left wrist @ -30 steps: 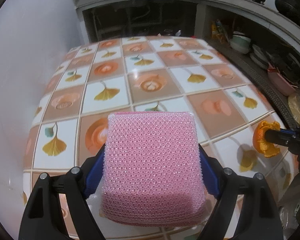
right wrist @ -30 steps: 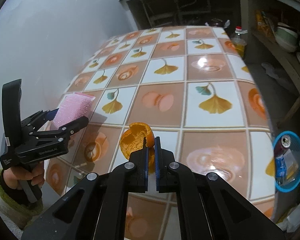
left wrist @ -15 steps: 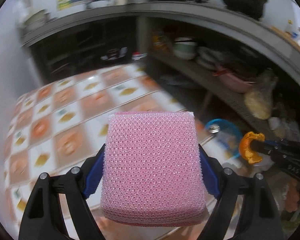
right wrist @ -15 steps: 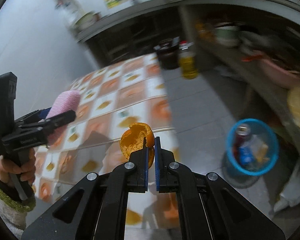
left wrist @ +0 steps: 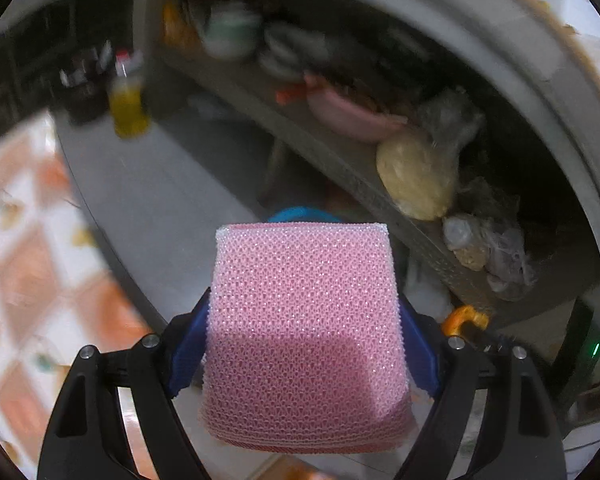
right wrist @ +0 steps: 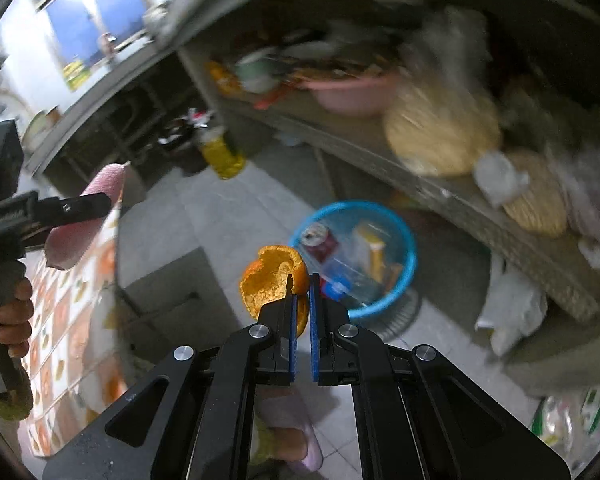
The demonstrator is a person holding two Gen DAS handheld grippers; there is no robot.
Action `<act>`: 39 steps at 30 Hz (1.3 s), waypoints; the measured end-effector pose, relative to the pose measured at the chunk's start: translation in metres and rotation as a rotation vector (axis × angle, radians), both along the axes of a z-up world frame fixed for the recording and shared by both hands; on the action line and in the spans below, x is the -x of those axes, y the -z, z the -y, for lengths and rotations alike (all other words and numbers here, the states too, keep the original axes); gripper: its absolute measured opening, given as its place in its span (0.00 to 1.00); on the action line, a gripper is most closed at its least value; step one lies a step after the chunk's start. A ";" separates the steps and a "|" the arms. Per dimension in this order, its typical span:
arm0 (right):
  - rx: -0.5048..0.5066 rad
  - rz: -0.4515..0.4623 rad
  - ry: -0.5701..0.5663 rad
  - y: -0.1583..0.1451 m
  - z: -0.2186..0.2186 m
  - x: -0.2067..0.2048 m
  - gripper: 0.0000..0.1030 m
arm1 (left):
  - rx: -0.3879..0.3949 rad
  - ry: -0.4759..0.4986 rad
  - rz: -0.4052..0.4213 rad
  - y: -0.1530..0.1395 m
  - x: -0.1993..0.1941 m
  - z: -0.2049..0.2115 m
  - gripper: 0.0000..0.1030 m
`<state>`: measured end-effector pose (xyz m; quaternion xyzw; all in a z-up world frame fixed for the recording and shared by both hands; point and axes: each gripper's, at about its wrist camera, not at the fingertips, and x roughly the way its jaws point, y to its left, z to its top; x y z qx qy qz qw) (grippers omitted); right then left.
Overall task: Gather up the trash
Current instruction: 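Carry the sponge and orange peel over the blue wastebasket with both tools, then open both tools to drop the sponge and peel into the wastebasket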
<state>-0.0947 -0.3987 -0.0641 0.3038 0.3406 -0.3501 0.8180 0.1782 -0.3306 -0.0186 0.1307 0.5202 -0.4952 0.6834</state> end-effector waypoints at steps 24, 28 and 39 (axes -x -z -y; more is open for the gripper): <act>-0.296 0.005 0.200 0.132 0.111 0.015 0.04 | -0.350 -0.436 -0.670 0.268 -0.051 0.150 0.79; -0.318 0.002 0.223 0.142 0.121 0.015 0.04 | -0.301 -0.486 -0.726 0.279 -0.054 0.151 0.85; -0.355 -0.039 0.283 0.166 0.138 0.016 0.04 | -0.238 -0.513 -0.773 0.248 -0.057 0.149 0.90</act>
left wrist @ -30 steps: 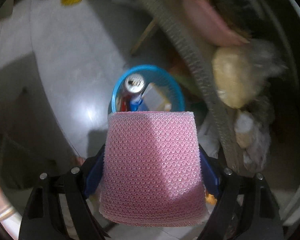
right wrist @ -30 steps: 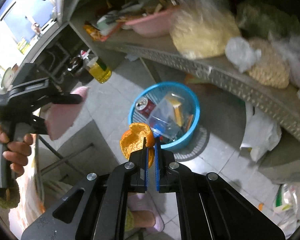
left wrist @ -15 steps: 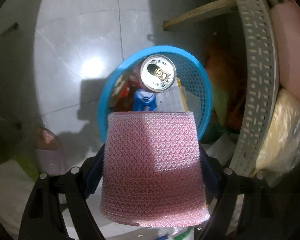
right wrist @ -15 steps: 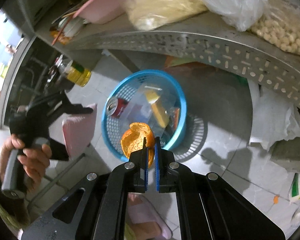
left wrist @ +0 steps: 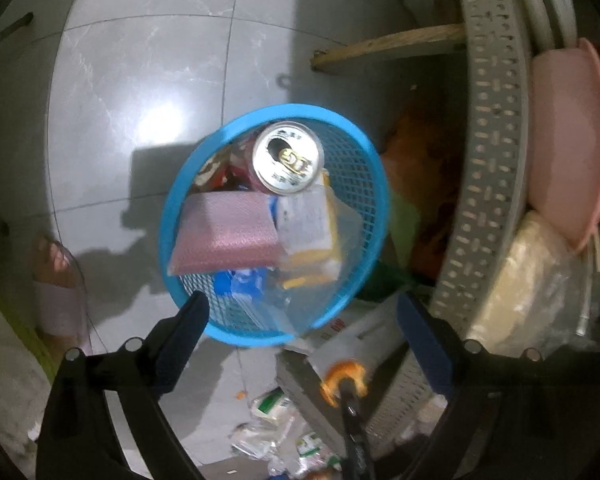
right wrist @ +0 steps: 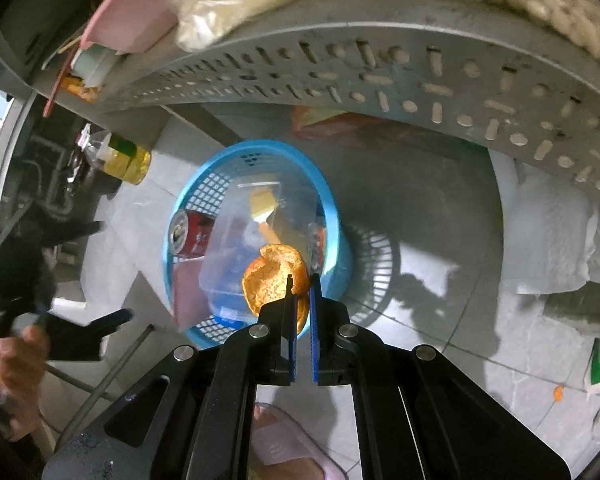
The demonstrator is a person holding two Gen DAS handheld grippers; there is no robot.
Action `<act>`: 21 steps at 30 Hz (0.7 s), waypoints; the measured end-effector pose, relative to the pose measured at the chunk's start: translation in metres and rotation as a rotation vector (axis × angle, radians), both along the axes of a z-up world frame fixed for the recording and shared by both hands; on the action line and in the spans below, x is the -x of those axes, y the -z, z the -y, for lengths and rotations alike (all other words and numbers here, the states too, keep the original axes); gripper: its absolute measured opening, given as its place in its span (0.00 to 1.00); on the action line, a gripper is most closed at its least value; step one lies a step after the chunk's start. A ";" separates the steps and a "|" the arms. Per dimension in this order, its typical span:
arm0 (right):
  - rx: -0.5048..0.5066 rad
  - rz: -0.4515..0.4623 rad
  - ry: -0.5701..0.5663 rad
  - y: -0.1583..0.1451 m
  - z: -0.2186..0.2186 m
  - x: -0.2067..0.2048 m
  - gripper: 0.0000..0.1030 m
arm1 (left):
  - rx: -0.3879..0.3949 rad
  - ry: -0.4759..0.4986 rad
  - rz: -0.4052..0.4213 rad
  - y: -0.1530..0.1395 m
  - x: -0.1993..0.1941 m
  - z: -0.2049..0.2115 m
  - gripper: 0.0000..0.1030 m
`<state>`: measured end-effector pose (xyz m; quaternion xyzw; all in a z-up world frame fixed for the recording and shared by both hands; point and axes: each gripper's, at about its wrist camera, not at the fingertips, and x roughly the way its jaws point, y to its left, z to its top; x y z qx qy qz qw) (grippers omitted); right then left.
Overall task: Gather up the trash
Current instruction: 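Open both tools to drop the sponge and peel into the wastebasket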
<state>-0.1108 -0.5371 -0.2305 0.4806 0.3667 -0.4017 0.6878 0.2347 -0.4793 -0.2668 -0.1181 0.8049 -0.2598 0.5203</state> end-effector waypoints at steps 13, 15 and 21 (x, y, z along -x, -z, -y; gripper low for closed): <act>0.004 -0.009 -0.035 0.002 0.014 -0.041 0.04 | 0.185 0.239 0.289 -0.184 0.003 -0.073 0.90; 0.000 -0.009 -0.066 0.002 0.015 -0.052 0.04 | 0.223 0.282 0.358 -0.206 0.007 -0.096 0.90; -0.026 -0.020 -0.124 0.013 0.022 -0.085 0.10 | 0.308 0.366 0.557 -0.256 0.031 -0.188 0.91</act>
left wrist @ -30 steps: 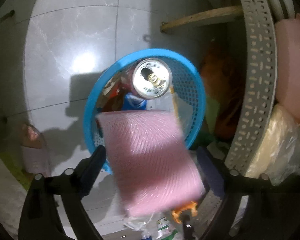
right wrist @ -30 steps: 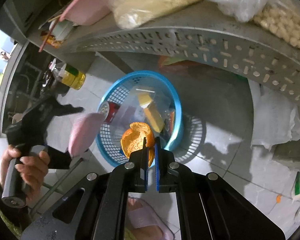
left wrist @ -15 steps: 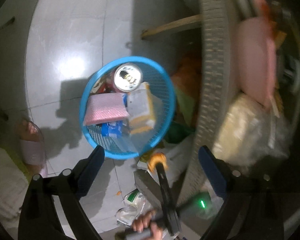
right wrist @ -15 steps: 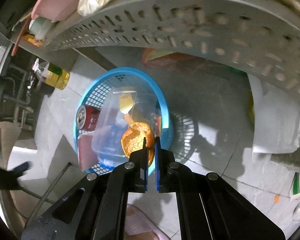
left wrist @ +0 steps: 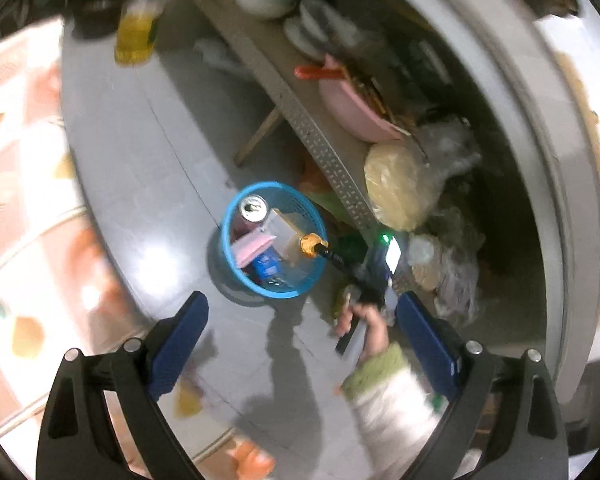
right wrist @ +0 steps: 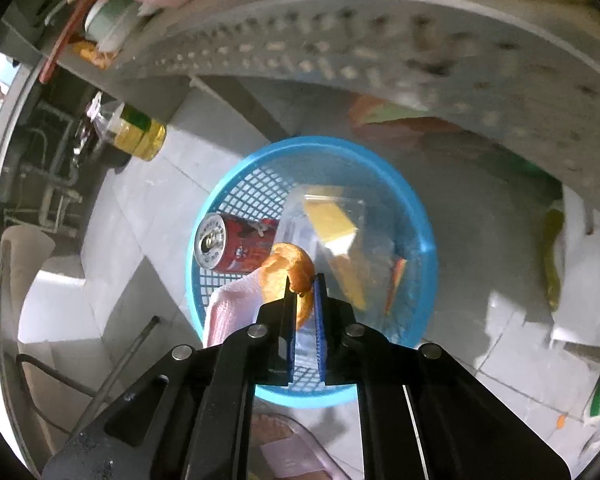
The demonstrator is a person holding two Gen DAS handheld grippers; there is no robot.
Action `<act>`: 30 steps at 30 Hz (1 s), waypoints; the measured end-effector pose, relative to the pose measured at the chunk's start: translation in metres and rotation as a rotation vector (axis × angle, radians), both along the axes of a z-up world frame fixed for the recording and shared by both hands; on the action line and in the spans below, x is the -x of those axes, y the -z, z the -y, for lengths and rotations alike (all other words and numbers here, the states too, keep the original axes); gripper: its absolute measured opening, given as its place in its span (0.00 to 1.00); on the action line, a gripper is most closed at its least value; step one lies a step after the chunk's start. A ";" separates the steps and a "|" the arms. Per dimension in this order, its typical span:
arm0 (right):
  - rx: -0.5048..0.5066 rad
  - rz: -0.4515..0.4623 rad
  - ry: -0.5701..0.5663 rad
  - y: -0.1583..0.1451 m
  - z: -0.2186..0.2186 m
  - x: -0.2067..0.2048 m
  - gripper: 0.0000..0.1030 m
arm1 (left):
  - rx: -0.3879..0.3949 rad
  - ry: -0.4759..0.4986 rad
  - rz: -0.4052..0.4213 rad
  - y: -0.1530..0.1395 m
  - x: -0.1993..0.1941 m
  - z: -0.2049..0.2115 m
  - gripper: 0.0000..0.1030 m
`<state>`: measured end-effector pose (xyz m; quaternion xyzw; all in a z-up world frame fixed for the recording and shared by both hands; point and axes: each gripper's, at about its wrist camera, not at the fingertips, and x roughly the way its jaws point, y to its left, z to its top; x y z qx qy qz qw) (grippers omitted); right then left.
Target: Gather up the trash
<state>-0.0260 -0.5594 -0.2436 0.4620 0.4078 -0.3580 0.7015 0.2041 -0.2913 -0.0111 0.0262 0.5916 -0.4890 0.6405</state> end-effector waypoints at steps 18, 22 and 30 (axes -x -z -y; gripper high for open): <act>0.087 -0.020 0.049 -0.032 -0.011 0.034 0.42 | 0.107 -0.219 0.204 -0.026 0.009 -0.160 0.91; 0.110 -0.002 0.065 -0.047 -0.029 0.052 0.42 | 0.128 -0.233 0.206 -0.027 0.013 -0.176 0.91; 0.116 0.034 0.047 -0.071 -0.089 0.080 0.42 | 0.135 -0.273 0.273 -0.029 0.025 -0.207 0.91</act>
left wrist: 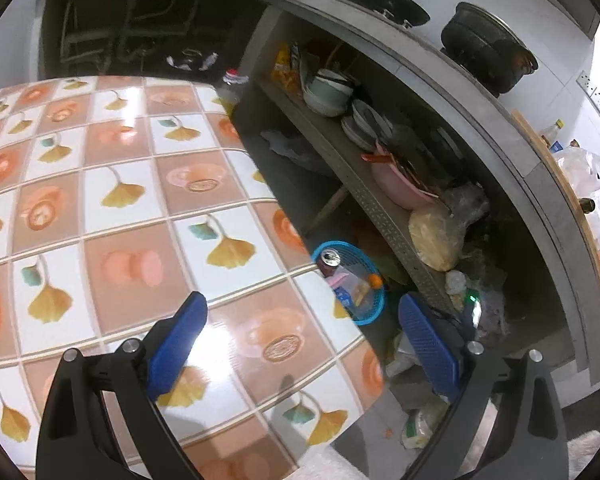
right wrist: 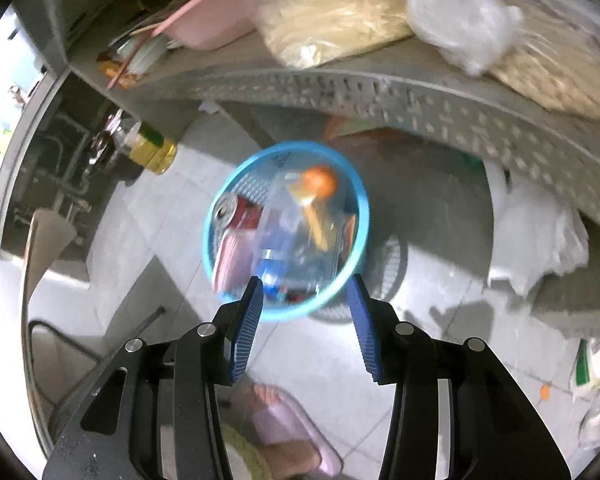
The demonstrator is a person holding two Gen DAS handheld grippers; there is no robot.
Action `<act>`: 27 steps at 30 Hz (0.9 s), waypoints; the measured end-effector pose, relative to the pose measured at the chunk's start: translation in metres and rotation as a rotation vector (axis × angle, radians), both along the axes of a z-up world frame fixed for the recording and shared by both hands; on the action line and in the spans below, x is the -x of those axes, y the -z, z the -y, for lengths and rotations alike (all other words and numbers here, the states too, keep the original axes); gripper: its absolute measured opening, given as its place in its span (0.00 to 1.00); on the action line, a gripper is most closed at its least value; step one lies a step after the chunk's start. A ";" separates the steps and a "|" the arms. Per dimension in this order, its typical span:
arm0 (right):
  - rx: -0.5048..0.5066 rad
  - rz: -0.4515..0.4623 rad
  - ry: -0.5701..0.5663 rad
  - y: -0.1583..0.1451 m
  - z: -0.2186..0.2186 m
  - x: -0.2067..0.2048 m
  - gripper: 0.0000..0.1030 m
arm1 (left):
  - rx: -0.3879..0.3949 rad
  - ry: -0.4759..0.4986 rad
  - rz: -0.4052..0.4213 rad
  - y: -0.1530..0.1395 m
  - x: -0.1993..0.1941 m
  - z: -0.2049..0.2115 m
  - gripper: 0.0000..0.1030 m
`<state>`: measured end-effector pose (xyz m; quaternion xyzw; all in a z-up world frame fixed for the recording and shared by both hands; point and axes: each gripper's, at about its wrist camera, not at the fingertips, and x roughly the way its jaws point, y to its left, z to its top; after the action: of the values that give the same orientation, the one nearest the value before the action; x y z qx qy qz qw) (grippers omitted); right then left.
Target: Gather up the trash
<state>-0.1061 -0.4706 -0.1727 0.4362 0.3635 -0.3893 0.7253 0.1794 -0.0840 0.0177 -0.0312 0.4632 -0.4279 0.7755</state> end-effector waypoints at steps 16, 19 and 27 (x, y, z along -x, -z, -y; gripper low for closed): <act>0.166 0.020 -0.345 -0.089 -0.138 -0.046 0.51 | -0.016 -0.251 0.114 -0.001 0.036 -0.081 0.94; 0.272 0.025 -0.475 -0.117 -0.171 -0.065 0.58 | -0.023 -0.368 0.156 -0.007 0.050 -0.100 0.95; 0.455 0.172 -0.679 -0.171 -0.241 -0.089 0.81 | -0.084 -0.609 0.223 -0.029 0.071 -0.142 0.95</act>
<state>-0.0173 -0.2294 -0.0018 0.1512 0.3296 -0.1607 0.9180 0.1082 0.0578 0.0467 -0.0891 0.3622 -0.1577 0.9143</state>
